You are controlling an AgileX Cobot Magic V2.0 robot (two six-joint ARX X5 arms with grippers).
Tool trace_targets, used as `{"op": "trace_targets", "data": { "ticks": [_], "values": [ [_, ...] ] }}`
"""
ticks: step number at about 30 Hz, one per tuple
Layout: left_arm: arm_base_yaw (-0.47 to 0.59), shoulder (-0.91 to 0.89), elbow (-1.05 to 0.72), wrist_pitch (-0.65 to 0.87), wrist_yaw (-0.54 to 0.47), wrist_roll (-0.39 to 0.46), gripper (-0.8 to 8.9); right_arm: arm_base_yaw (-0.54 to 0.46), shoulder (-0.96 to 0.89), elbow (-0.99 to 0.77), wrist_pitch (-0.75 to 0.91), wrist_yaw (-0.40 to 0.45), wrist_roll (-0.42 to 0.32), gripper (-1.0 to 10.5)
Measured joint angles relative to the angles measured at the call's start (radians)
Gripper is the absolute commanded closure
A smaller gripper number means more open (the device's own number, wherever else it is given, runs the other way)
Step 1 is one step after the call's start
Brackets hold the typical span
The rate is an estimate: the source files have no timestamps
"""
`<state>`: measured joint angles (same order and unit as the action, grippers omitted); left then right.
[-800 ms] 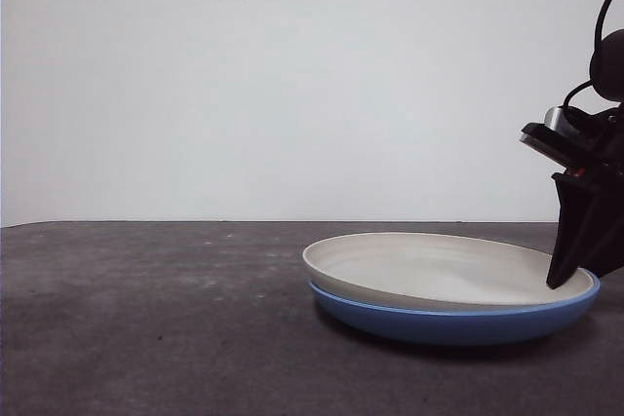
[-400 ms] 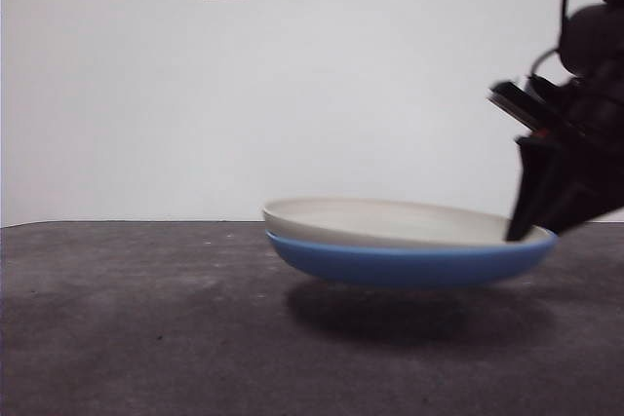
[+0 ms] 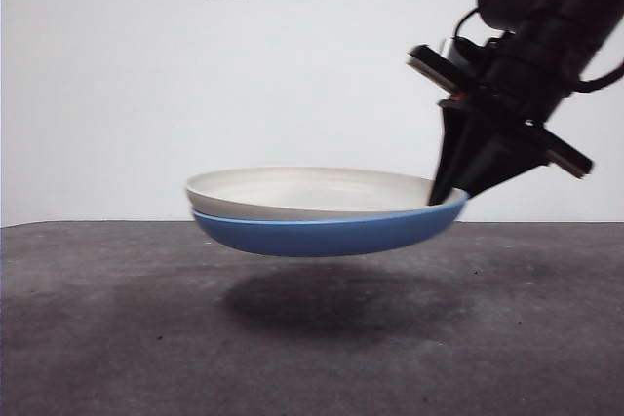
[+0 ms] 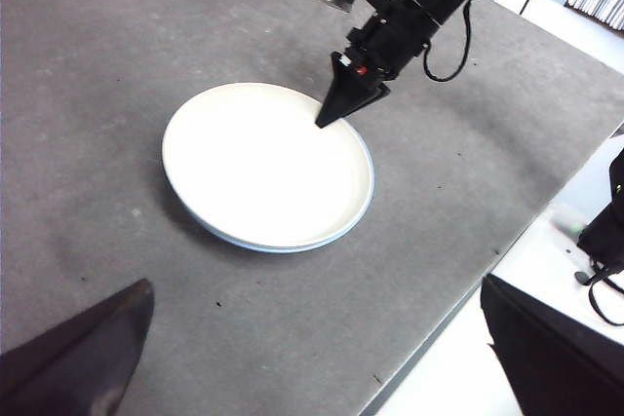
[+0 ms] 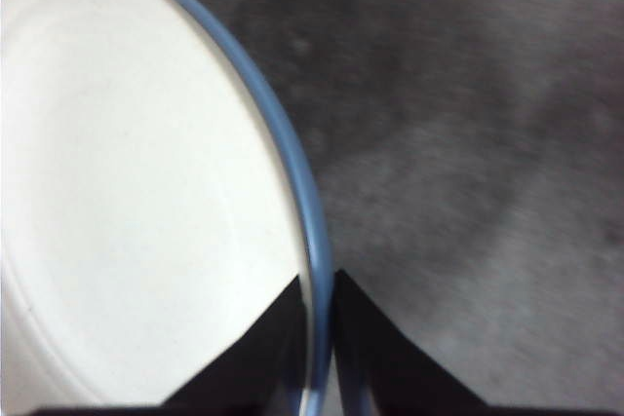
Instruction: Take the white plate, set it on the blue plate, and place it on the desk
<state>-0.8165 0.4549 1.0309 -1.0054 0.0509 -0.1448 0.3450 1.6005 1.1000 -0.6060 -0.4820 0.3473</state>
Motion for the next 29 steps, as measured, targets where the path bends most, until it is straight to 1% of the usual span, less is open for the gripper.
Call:
{"op": "trace_targets", "data": {
  "ticks": [5, 12, 19, 20, 21, 23, 24, 25, 27, 29],
  "values": [
    [0.0, 0.0, 0.0, 0.0, 0.0, 0.029, 1.96, 0.039, 0.079, 0.012, 0.046, 0.001, 0.036, 9.4],
    [0.0, 0.0, 0.0, 0.0, 0.0, 0.053, 1.96, 0.046, 0.173, 0.012, 0.072, 0.007, 0.064, 9.4],
    [0.0, 0.0, 0.0, -0.001, 0.0, 0.058, 1.96, 0.046, 0.193, 0.012, 0.073, 0.031, 0.071, 9.3],
    [0.0, 0.0, 0.0, -0.001, 0.0, 0.058, 1.96, 0.046, 0.193, 0.012, 0.072, 0.031, 0.071, 9.0],
    [0.0, 0.0, 0.0, -0.001, 0.0, 0.058, 1.96, 0.046, 0.193, 0.012, 0.072, 0.031, 0.071, 8.3],
    [0.0, 0.0, 0.0, -0.001, 0.0, 0.058, 1.96, 0.047, 0.193, 0.012, 0.072, 0.039, 0.07, 6.8],
    [0.0, 0.0, 0.0, -0.001, 0.0, 0.058, 1.95, 0.047, 0.193, 0.012, 0.07, 0.041, 0.07, 5.9],
    [0.0, 0.0, 0.0, -0.001, 0.0, 0.058, 1.96, 0.047, 0.192, 0.012, 0.07, 0.042, 0.07, 5.3],
    [0.0, 0.0, 0.0, -0.001, 0.0, 0.058, 1.95, 0.047, 0.184, 0.012, 0.056, 0.042, 0.07, 4.7],
    [0.0, 0.0, 0.0, -0.001, 0.0, 0.058, 1.96, 0.046, 0.155, 0.012, 0.035, 0.048, 0.068, 4.6]
  ]
}}
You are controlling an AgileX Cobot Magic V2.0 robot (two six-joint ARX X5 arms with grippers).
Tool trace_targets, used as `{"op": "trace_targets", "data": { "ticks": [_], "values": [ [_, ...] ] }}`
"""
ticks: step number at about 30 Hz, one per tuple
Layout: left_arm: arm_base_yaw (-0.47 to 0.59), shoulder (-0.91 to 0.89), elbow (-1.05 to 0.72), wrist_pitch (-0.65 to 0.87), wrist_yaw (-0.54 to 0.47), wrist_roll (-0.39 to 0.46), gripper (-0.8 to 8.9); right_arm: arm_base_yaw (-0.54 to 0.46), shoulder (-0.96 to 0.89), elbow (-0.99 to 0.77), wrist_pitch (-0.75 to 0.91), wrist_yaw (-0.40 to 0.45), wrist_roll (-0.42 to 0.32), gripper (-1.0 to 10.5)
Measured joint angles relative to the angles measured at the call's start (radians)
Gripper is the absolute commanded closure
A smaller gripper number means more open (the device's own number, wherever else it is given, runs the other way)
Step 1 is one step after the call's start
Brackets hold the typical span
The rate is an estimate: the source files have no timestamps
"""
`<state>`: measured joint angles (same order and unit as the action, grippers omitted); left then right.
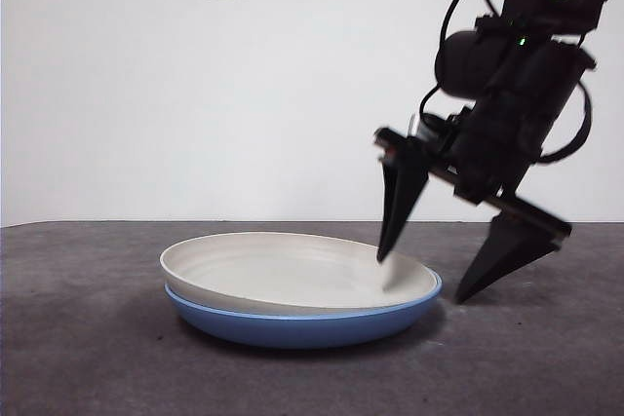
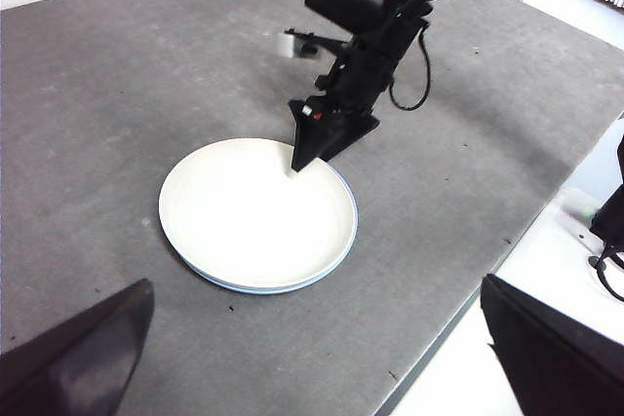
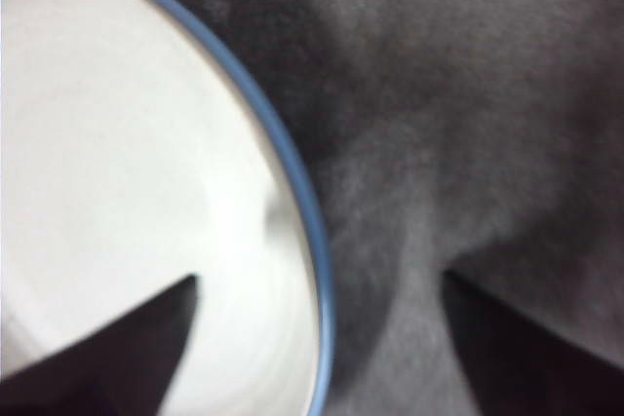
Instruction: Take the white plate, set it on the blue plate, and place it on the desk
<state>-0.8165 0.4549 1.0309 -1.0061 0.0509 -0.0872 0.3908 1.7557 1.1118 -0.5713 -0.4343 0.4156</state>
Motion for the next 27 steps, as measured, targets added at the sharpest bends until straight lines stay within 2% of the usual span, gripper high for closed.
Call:
{"op": "trace_targets", "data": {
  "ticks": [4, 9, 13, 19, 27],
  "values": [
    [0.0, 0.0, 0.0, 0.0, 0.0, 0.0, 1.96, 0.0, -0.13, 0.0, -0.049, 0.032, -0.021, 4.6],
    [0.0, 0.0, 0.0, 0.0, 0.0, 0.0, 1.96, 0.0, -0.337, 0.0, -0.175, 0.088, -0.063, 3.8],
    [0.0, 0.0, 0.0, 0.0, 0.0, 0.0, 1.96, 0.008, -0.536, 0.0, -0.283, 0.125, -0.1, 3.7],
    [0.0, 0.0, 0.0, 0.0, 0.0, 0.0, 1.96, 0.014, -0.851, 0.0, -0.438, 0.125, -0.134, 3.7],
    [0.0, 0.0, 0.0, 0.0, 0.0, 0.0, 1.95, 0.014, -1.159, 0.0, -0.591, 0.126, -0.209, 3.7]
  ]
}}
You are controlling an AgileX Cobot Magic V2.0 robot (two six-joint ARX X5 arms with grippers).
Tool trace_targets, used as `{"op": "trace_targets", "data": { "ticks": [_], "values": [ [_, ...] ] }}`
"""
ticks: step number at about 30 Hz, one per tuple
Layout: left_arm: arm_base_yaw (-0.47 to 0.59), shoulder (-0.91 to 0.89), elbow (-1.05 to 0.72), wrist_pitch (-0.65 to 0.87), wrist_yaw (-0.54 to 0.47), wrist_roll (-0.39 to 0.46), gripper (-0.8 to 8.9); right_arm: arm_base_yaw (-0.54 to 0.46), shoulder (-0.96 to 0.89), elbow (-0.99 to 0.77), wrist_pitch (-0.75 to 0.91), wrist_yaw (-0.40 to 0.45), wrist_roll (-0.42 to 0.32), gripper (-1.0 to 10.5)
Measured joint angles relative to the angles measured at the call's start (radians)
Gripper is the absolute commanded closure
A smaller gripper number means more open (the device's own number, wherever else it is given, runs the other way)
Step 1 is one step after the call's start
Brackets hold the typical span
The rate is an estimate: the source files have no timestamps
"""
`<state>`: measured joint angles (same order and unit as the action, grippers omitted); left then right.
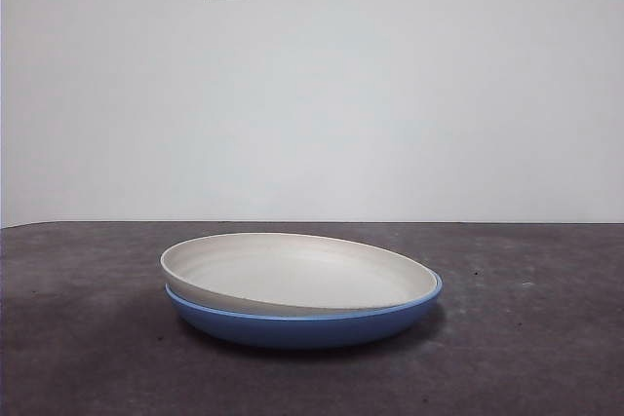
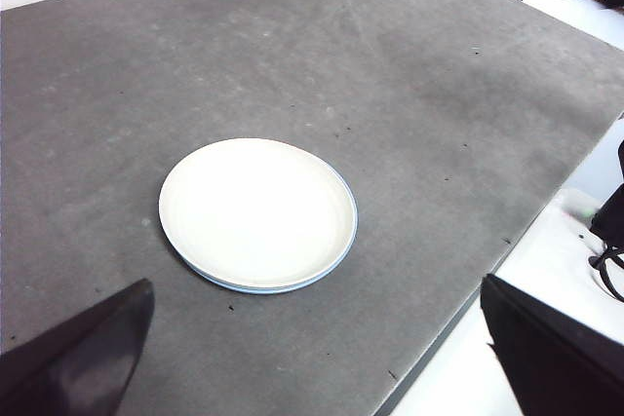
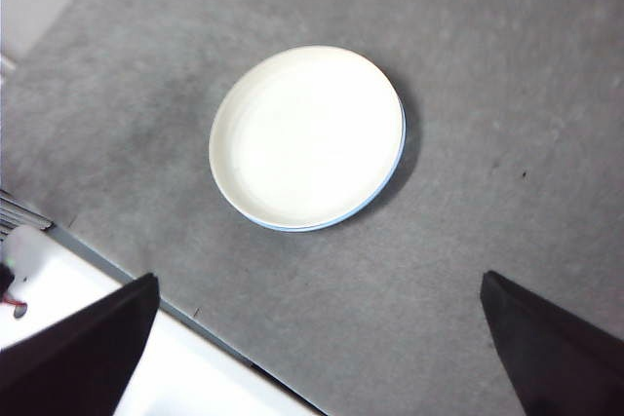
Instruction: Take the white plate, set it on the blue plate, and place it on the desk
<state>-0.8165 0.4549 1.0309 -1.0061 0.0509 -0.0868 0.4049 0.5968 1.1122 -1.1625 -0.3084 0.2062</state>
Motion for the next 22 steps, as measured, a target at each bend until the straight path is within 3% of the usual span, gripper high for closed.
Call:
{"op": "trace_targets", "data": {
  "ticks": [6, 13, 14, 15, 16, 17, 18, 19, 22],
  "values": [
    [0.0, 0.0, 0.0, 0.0, 0.0, 0.0, 1.96, 0.0, -0.152, 0.0, -0.085, 0.075, -0.027, 3.7],
    [0.0, 0.0, 0.0, 0.0, 0.0, 0.0, 1.97, 0.0, -0.201, 0.001, -0.105, 0.077, -0.027, 3.7],
    [0.0, 0.0, 0.0, 0.0, 0.0, 0.0, 2.15, 0.0, -0.203, 0.001, -0.105, 0.077, -0.027, 4.2],
    [0.0, 0.0, 0.0, 0.0, 0.0, 0.0, 2.83, 0.0, -0.203, 0.001, -0.105, 0.077, -0.027, 5.2],
    [0.0, 0.0, 0.0, 0.0, 0.0, 0.0, 3.97, 0.0, -0.203, 0.001, -0.107, 0.077, -0.027, 7.1],
    [0.0, 0.0, 0.0, 0.0, 0.0, 0.001, 5.88, 0.0, -0.203, 0.001, -0.109, 0.077, -0.027, 9.0],
    [0.0, 0.0, 0.0, -0.001, 0.0, 0.002, 7.35, 0.0, -0.203, 0.001, -0.111, 0.077, -0.027, 9.5],
    [0.0, 0.0, 0.0, -0.001, 0.0, 0.002, 8.16, 0.0, -0.203, 0.001, -0.113, 0.077, -0.027, 9.2],
    [0.0, 0.0, 0.0, -0.003, 0.0, 0.002, 7.81, 0.0, -0.203, 0.001, -0.112, 0.077, -0.03, 9.2]
  ]
}}
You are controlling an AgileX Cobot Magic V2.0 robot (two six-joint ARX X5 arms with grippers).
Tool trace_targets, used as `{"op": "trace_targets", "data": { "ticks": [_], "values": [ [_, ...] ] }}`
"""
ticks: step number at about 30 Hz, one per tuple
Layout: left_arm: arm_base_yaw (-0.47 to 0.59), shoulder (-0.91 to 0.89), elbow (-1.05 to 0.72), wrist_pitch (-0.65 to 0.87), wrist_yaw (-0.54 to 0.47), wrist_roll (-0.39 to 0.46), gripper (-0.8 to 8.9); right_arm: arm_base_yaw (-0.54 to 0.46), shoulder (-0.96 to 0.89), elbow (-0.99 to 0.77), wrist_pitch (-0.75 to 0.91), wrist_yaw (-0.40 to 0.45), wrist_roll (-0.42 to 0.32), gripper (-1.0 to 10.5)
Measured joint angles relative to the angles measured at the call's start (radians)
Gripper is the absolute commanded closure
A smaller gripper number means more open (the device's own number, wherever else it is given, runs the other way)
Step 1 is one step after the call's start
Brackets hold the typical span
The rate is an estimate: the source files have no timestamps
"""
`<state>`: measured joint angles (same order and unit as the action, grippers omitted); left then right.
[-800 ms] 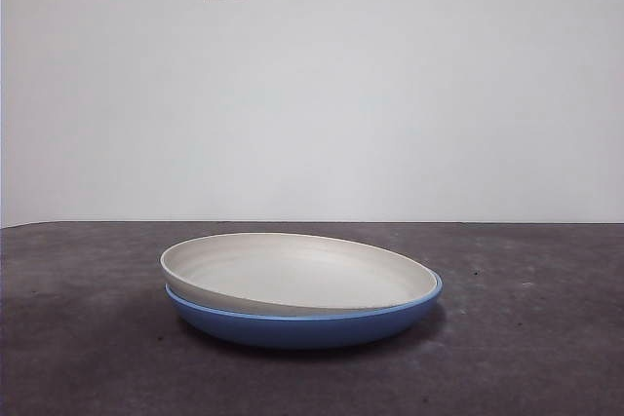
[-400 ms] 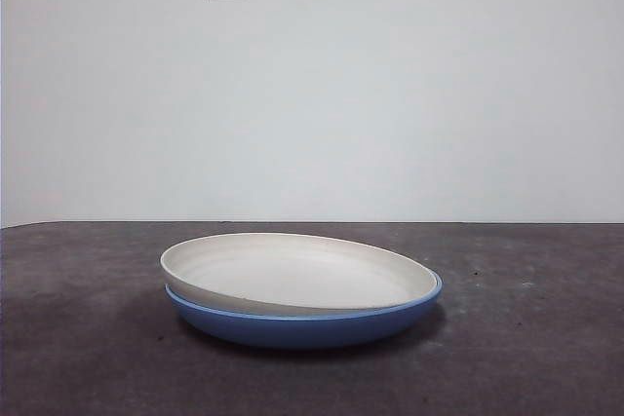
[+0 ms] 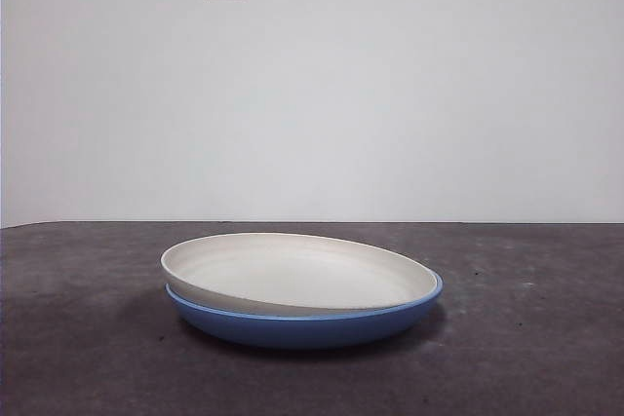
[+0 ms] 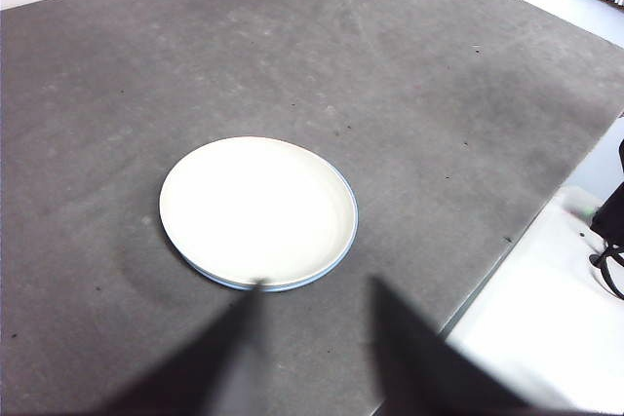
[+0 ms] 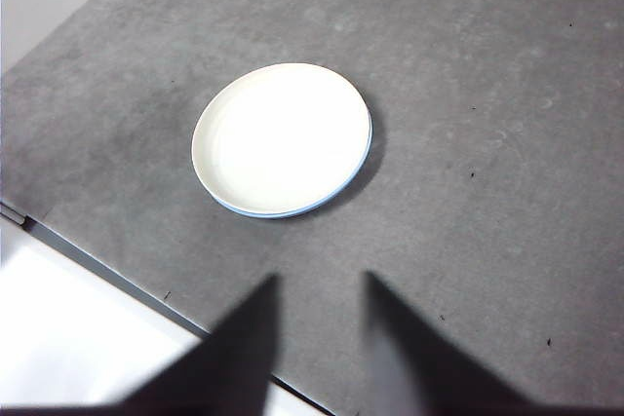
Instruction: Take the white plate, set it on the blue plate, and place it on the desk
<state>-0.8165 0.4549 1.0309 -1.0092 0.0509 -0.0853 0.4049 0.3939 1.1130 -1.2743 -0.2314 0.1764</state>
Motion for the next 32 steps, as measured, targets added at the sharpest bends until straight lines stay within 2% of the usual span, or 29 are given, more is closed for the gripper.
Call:
{"op": "trace_targets", "data": {
  "ticks": [18, 20, 25, 28, 32],
  "values": [
    [0.01, -0.009, 0.0, 0.001, 0.0, 0.0, 7.81, 0.0, 0.0, 0.0, 0.0, 0.0, -0.005, 9.2],
    [0.061, -0.032, -0.005, 0.0, 0.0, 0.002, 7.81, 0.0, 0.0, 0.0, 0.0, 0.0, -0.005, 9.2],
    [0.303, -0.066, -0.024, 0.027, -0.002, 0.02, 7.81, 0.0, 0.0, 0.0, 0.0, 0.0, -0.005, 9.2],
    [0.462, -0.066, -0.103, 0.107, -0.02, 0.1, 7.82, 0.0, 0.0, 0.0, 0.0, 0.0, -0.005, 9.2],
    [0.61, -0.08, -0.264, 0.288, -0.023, 0.185, 7.81, 0.0, 0.0, 0.0, 0.0, 0.0, -0.005, 9.2]
  ]
}}
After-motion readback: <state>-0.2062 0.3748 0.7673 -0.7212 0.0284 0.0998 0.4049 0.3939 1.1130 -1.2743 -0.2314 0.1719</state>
